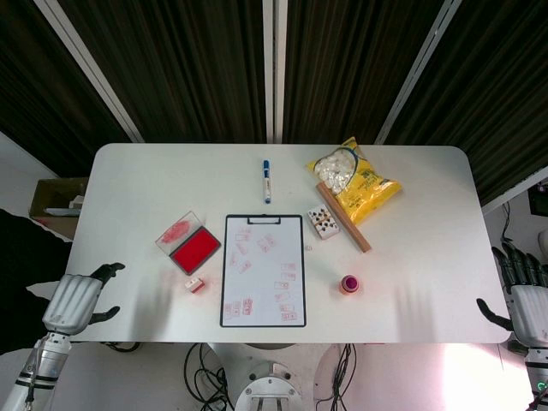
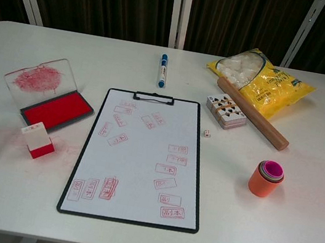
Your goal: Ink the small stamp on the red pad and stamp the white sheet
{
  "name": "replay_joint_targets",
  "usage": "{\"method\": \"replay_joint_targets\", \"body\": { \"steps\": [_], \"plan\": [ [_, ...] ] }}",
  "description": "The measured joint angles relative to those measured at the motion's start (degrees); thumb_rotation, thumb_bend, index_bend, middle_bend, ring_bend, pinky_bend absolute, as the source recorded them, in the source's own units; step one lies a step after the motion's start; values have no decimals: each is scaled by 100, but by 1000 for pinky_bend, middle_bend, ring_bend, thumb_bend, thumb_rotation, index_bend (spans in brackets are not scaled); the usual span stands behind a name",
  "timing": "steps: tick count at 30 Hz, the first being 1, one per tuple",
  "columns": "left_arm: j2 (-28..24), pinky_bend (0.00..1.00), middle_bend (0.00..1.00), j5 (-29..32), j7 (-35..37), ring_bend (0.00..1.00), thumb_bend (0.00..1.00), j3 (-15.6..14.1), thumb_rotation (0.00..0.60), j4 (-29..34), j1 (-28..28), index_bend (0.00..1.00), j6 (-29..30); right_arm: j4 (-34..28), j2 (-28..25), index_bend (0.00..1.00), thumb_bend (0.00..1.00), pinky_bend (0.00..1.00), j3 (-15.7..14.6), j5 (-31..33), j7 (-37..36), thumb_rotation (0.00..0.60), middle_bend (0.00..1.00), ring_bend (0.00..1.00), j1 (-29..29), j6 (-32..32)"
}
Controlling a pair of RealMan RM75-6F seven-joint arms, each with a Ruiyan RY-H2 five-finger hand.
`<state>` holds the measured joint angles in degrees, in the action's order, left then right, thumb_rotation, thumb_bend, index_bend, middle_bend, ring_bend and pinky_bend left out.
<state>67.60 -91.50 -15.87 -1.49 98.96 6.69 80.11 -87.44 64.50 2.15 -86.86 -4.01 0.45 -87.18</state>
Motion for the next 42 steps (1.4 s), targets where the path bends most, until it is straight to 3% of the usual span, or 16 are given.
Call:
{"method": "replay_joint_targets", "body": {
  "steps": [5,15,31,42],
  "plan": [
    [600,851,366,48,-671,687,54,90,600,-154,134,259,-101,10,-33,0,159,0,17,44,-65,600,0,0,-38,-36],
    [1524,751,361,98,-858,563,53,155,600,-543,385,253,-371,101,22,0,176,0,32,62,-115,600,0,0,-55,-47],
    [2472,727,363,547,-946,549,53,412,600,-1238,812,252,-795,123,22,0,187,0,79,135,-132,600,0,0,-62,-24],
    [2832,731,365,790,-869,549,53,485,600,-1530,983,252,-911,170,5,0,188,0,82,145,-184,600,0,0,-66,-1]
  ]
}}
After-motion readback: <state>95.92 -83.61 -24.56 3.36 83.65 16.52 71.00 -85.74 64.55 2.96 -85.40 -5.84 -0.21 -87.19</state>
